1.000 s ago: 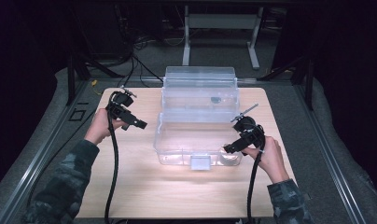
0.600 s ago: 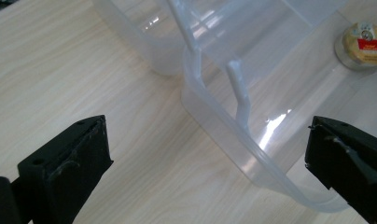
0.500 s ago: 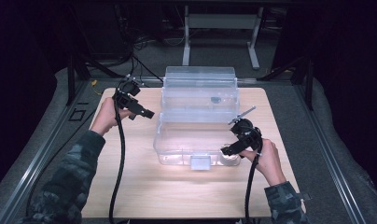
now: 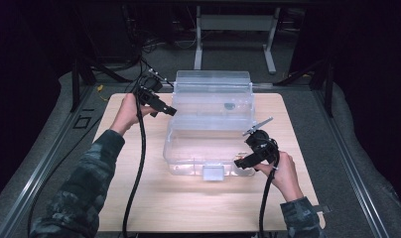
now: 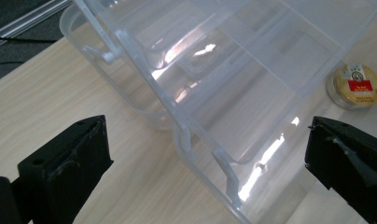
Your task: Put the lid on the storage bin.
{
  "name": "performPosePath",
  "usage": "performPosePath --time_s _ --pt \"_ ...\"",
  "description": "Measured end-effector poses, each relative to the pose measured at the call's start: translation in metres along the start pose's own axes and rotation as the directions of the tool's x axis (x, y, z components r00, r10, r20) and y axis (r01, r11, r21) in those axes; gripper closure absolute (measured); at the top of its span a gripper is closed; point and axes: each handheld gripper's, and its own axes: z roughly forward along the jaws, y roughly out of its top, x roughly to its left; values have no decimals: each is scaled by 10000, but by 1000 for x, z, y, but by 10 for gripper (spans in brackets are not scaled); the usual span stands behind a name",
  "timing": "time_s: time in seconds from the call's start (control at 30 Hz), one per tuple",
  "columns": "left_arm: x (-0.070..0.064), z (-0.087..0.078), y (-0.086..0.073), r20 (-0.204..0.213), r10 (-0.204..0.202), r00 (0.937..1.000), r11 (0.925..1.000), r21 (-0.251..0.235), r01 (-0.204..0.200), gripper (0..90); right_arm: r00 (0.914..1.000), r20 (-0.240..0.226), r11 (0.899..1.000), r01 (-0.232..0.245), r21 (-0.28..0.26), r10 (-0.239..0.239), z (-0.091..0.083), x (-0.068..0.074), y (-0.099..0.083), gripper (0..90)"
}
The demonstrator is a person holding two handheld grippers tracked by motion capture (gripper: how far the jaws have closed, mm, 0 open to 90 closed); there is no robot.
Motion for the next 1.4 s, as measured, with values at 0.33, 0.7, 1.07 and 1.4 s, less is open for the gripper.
performPosePath --time_s 0.33,0.7,1.07,1.4 --pt "-1 9 21 -136 350 9993 9969 -695 -359 7 10000 22 9999 53 -109 -52 1 3 -2 139" --pt "-6 29 50 -212 571 9981 9976 -386 -579 36 10000 -60 9998 70 -159 -71 3 6 -5 145" --pt "-4 63 62 -392 660 9970 9977 157 -654 151 10000 -87 9999 31 -167 -32 8 5 -8 186" --pt "-5 75 61 -483 796 9957 9961 409 -776 342 9997 -226 10000 -14 -2 14 18 9 -12 455"
